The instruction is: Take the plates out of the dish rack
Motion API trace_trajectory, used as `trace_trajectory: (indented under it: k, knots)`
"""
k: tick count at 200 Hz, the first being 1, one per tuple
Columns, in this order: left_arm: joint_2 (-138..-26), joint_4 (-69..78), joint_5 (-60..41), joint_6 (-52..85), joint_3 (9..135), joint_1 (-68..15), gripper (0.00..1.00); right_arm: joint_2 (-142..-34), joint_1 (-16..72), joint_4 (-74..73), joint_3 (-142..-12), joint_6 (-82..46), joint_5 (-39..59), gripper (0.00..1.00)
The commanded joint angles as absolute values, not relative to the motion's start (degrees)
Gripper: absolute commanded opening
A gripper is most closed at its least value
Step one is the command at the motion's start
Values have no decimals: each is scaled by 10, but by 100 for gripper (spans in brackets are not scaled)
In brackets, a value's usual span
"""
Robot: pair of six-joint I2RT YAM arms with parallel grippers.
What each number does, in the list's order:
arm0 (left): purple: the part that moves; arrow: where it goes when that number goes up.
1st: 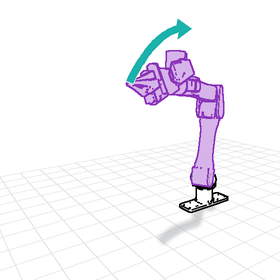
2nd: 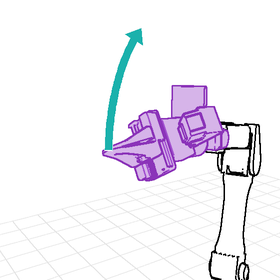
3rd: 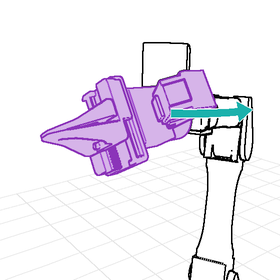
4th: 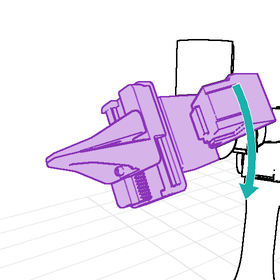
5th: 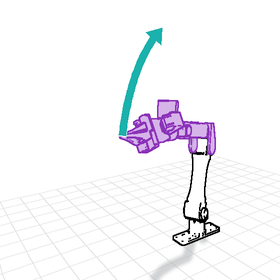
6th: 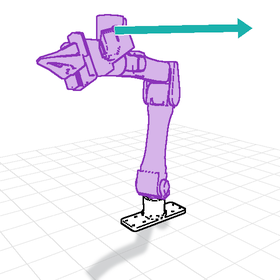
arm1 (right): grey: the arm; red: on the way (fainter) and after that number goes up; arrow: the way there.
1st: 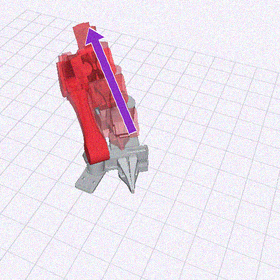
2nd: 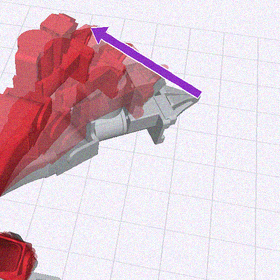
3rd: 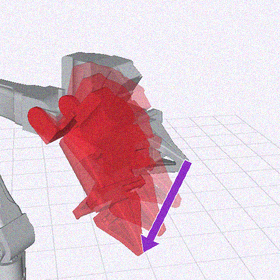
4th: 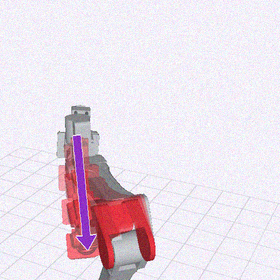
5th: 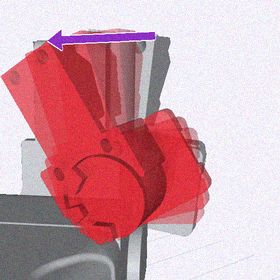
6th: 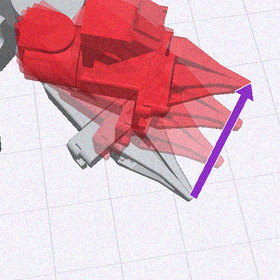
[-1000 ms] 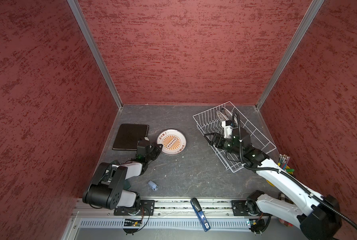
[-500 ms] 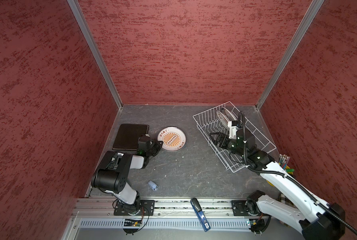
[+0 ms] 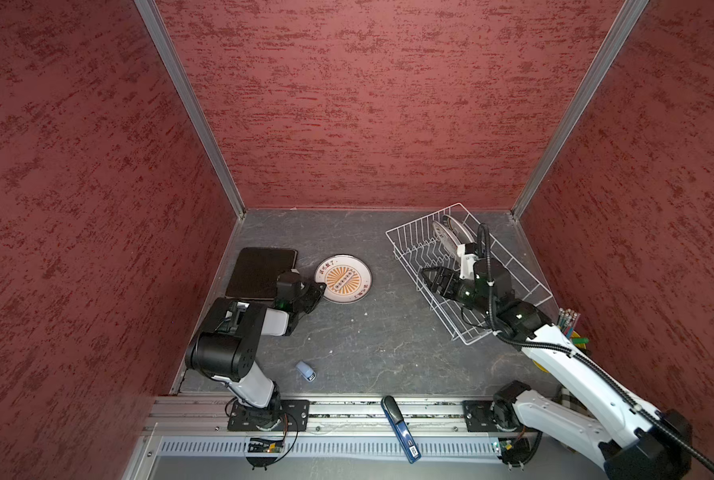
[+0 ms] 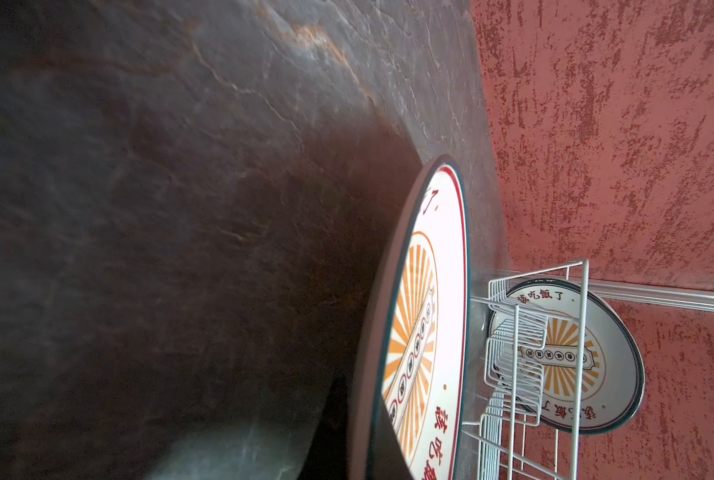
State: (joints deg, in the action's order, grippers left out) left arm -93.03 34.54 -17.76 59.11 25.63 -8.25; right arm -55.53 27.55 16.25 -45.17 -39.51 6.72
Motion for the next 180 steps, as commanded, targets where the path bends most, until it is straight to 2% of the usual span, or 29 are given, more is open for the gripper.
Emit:
trace_trajectory:
  k: [1, 139, 163, 180]
  knots:
    - [-937, 365, -188, 585, 266, -74, 3, -543, 272, 167, -463, -388, 50, 89]
    - [-961, 379, -197, 583, 259, -69, 11, -529, 269, 180, -461, -383, 43, 89]
    - [-964, 382, -199, 584, 258, -70, 13, -531, 269, 185, -461, -382, 41, 90]
    - [-963, 383, -200, 583, 257, -70, 19, -531, 269, 188, -461, -381, 38, 90]
